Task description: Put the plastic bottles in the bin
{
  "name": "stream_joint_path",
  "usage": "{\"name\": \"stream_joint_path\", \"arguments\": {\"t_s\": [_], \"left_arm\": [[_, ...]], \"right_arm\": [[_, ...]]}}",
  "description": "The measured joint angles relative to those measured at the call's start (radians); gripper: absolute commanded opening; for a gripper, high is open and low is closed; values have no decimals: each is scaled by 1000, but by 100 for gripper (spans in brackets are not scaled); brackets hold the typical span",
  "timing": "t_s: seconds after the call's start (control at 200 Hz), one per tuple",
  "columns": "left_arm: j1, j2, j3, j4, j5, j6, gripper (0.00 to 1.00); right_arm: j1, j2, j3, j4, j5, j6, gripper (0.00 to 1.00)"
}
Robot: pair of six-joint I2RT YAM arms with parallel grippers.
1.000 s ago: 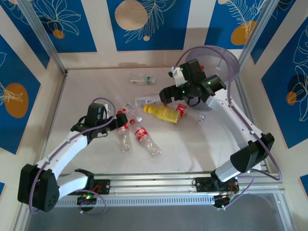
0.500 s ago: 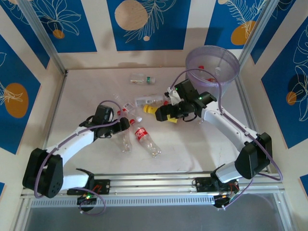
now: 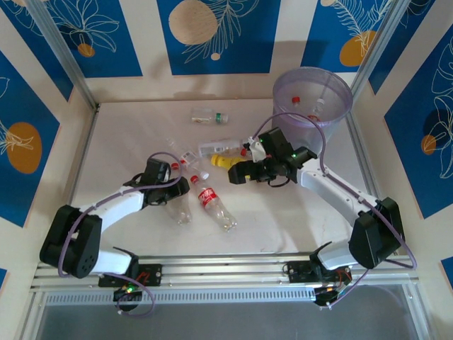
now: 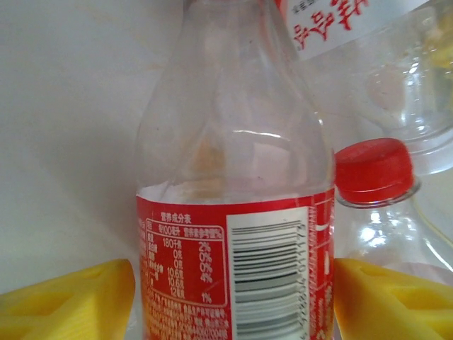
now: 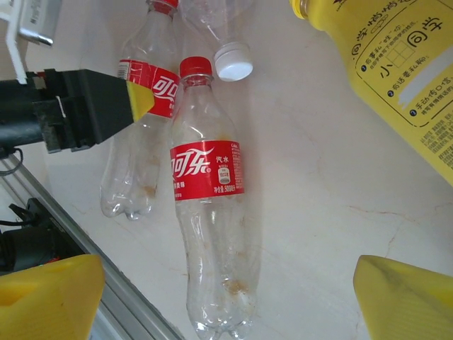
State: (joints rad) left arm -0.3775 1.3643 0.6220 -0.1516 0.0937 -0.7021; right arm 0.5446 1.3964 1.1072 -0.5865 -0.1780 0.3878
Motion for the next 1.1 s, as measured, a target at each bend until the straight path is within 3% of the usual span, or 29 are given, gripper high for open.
{"name": "stream_joint_path", "arguments": {"t_s": [0.21,0.65,1.1], "left_arm": [[-1,7,-2,21,-10,-8,57],[-1,-61,62,19,0,-40,51],[-1,-77,95,352,206,-312,46]], "right_arm": [[-2,-9,-34,32,-23,17,91],[34,-9,-39,77,-129,44,90],[72,27,-39,181,-257,71,91]]}}
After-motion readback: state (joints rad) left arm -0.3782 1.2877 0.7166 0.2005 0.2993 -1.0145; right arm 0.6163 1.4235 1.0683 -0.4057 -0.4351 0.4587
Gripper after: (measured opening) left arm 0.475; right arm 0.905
